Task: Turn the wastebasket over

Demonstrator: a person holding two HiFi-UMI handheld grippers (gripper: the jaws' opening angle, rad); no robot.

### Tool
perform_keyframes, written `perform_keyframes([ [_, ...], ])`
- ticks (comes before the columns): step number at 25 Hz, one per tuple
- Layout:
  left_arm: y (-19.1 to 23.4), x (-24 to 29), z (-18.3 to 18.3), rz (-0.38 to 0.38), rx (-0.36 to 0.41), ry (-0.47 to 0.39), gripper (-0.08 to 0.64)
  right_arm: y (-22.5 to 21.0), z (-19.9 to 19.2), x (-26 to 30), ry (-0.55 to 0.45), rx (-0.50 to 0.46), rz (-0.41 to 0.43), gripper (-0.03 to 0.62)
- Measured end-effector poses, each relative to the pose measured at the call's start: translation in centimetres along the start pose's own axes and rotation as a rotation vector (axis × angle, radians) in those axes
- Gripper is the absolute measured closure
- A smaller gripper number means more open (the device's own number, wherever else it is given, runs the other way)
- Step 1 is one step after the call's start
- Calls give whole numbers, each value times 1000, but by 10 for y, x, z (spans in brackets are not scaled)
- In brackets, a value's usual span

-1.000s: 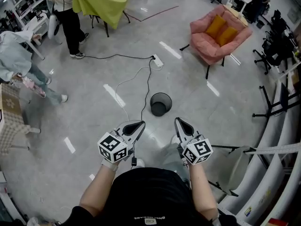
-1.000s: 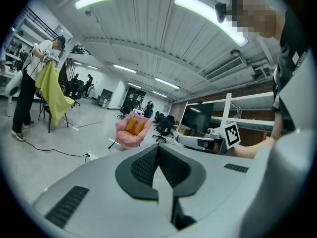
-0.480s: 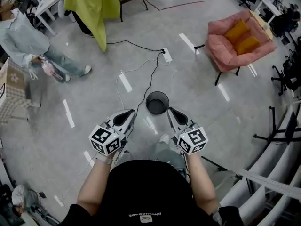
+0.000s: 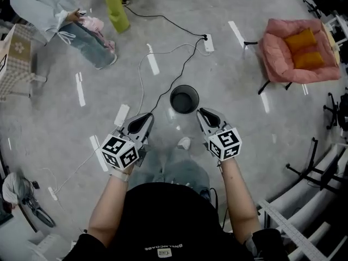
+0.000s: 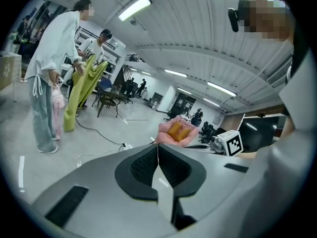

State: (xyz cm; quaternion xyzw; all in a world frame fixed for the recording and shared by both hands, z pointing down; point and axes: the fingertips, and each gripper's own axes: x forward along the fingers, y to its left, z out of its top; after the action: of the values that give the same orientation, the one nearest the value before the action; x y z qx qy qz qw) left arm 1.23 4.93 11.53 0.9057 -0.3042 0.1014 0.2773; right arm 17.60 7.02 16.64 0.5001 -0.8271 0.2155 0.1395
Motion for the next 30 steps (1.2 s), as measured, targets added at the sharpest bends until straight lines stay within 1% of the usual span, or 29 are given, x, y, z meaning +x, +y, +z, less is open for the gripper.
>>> perform_keyframes([
  [4, 14, -9, -26, 29, -49, 10, 545, -10, -37, 29, 114, -77, 7, 509],
  [8, 27, -12, -59, 63, -79, 51, 545, -18, -89, 62, 246, -134, 34, 464],
  [11, 39, -11, -86, 86, -113, 71, 545, -22, -136, 90, 349, -176, 81, 447],
  [14, 53, -12, -117, 119, -168, 86, 545, -25, -181, 120, 445, -211, 129, 433],
  [17, 71, -10, -150, 150, -219, 103, 545, -37, -223, 149, 520, -227, 148, 425],
  [20, 89, -3, -183, 178, -269, 120, 545, -62, -261, 178, 574, -225, 130, 423],
  [23, 100, 4, -213, 200, -312, 128, 545, -94, -299, 200, 626, -203, 90, 419],
  [30, 127, 24, -272, 236, -371, 157, 543, -178, -368, 241, 694, -149, -54, 402],
])
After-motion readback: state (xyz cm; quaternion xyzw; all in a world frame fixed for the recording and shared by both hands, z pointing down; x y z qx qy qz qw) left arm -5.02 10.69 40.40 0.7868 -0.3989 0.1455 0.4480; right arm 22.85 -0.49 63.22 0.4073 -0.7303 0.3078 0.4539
